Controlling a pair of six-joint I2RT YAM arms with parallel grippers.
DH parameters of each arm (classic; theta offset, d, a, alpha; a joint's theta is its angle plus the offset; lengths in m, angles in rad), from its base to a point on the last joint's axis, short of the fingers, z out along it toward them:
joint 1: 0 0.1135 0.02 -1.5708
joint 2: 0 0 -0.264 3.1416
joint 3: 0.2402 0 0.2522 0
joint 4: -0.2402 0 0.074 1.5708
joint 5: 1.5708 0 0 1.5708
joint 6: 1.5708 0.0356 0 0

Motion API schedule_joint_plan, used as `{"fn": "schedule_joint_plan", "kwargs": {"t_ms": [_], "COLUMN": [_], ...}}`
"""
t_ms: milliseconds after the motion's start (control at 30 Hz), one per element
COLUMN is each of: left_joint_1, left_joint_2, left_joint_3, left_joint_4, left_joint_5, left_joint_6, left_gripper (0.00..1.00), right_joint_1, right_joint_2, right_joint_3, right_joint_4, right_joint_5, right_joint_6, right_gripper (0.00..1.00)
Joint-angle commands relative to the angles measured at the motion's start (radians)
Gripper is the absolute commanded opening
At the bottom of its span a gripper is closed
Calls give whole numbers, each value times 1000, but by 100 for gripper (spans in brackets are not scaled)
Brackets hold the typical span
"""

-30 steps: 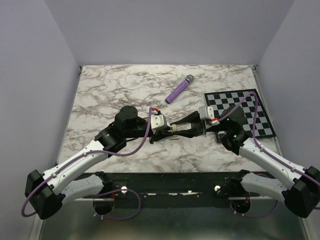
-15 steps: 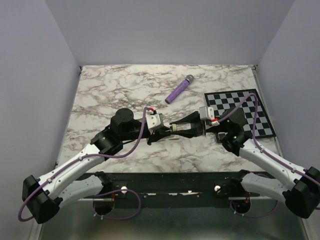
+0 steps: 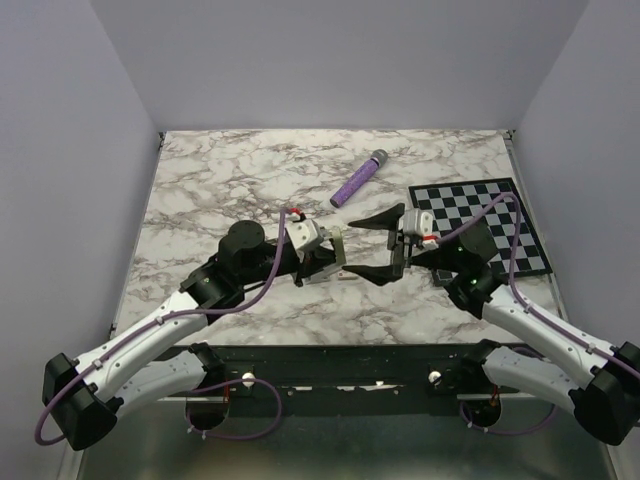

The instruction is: Load the staples into the stapler

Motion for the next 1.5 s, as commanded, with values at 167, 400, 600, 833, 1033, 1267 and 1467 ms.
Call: {"fn": "schedule_joint_plan", "kwargs": {"t_ms": [167,400,600,833,1033,1267,1467], "left_joint_1": [-18,-125,-207,-268,-276,-276,-276], "left_joint_2": [125,352,605,886,1069,1191,1253], "left_joint_3": [45,197,418,700,831,859,879], "left_joint_4": [139,93,-63,-246,-284,-235,-225], "left_joint_5": [-272,-654,-1021,-1202,-1277,-1337,-1343], "left_joint_6": [-238,-368,-525,-710,-737,-755,-798], "left_gripper": [0,0,0,0,0,0,0], "right_joint_1": [2,0,0,0,0,0,0], "right_joint_2": [-185,-306,-407,-470,-507,-544,-542], "right_joint_3": [-79,-83,-151,-165,-191,-209,-211], "right_joint_4": [-75,-353,-440,-526,-551,-557,-563], "right_joint_5": [495,945,1224,1371,1401,1431,1427], "right_joint_6": [102,241,297,315,317,318,318], "right_gripper": [100,100,100,100,100,100,100]}}
